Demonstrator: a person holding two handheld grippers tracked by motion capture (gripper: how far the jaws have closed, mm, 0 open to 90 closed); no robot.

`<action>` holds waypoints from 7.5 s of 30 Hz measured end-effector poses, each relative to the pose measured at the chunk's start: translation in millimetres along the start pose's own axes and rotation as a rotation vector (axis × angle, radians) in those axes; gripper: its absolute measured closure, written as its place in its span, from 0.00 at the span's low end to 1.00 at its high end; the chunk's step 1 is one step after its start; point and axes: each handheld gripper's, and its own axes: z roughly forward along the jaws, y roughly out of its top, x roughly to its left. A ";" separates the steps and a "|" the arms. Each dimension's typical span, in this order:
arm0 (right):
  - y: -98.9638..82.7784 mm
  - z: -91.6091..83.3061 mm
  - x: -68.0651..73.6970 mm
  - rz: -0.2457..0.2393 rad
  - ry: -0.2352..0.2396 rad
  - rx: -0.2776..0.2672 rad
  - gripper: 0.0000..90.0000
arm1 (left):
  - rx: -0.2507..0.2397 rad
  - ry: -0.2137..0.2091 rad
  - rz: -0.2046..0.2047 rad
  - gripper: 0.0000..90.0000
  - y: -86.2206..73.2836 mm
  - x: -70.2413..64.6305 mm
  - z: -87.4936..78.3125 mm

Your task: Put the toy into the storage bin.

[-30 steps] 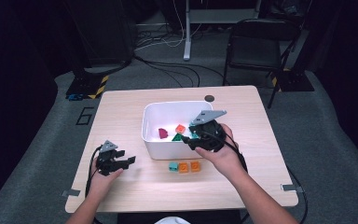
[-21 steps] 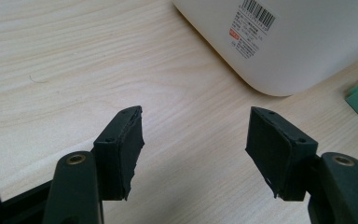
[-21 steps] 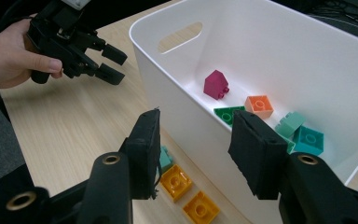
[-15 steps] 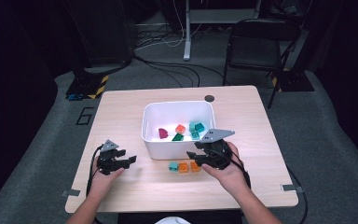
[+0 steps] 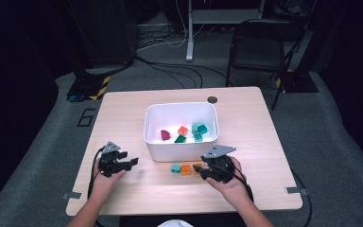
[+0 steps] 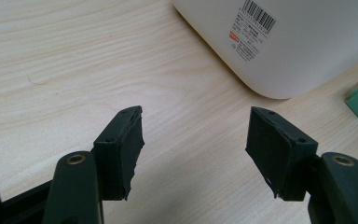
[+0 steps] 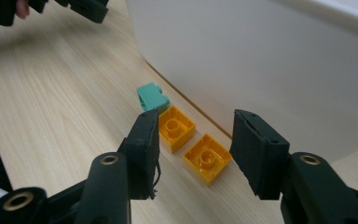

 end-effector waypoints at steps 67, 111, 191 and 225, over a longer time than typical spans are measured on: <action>-25.9 68.8 15.9 -0.083 0.084 0.173 0.65 | 0.002 -0.002 0.003 0.40 -2.5 1.7 -2.6; 40.4 4.2 30.7 -0.108 0.191 0.132 0.65 | 0.005 0.001 -0.002 0.40 -2.5 1.9 -2.3; 180.1 50.2 -65.1 0.004 -0.003 0.078 0.65 | 0.001 0.000 -0.003 0.40 -2.1 4.9 -2.3; 167.1 79.6 -75.2 0.063 -0.138 0.140 0.59 | -0.002 -0.001 -0.003 0.40 -2.2 5.3 -2.0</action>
